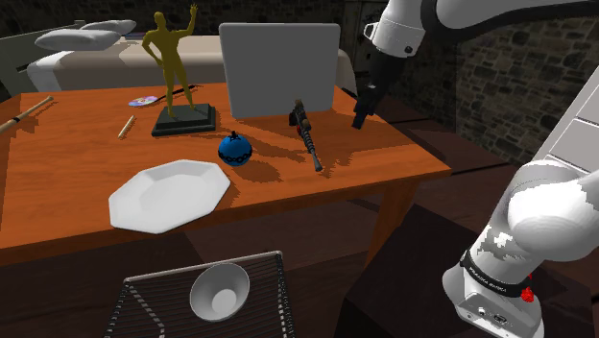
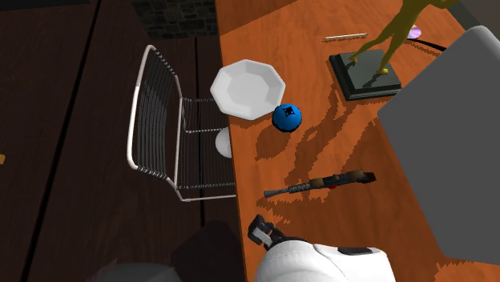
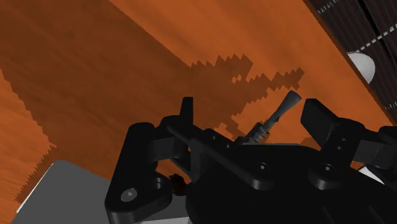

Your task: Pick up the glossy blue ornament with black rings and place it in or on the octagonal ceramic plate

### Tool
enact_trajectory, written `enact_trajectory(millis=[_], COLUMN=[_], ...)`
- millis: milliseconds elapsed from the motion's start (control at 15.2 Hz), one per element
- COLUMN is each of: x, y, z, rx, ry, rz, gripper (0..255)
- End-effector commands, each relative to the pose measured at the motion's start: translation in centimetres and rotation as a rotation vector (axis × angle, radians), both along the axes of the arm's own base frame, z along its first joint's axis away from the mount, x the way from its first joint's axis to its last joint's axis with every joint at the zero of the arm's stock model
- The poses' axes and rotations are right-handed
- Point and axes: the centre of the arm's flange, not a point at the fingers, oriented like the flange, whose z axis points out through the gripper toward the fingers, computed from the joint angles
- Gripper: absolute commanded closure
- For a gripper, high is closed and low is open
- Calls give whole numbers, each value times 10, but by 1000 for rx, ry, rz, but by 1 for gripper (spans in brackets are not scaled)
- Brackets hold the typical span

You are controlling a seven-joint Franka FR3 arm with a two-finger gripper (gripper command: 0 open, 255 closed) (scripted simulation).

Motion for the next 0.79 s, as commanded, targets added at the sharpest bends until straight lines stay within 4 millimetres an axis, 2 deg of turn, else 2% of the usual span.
enact_trajectory(millis=[0, 726], x=[12, 81], y=[9, 77], z=[-12, -73], rx=[19, 118], ry=[-51, -300], rz=[36, 234], gripper=[0, 0])
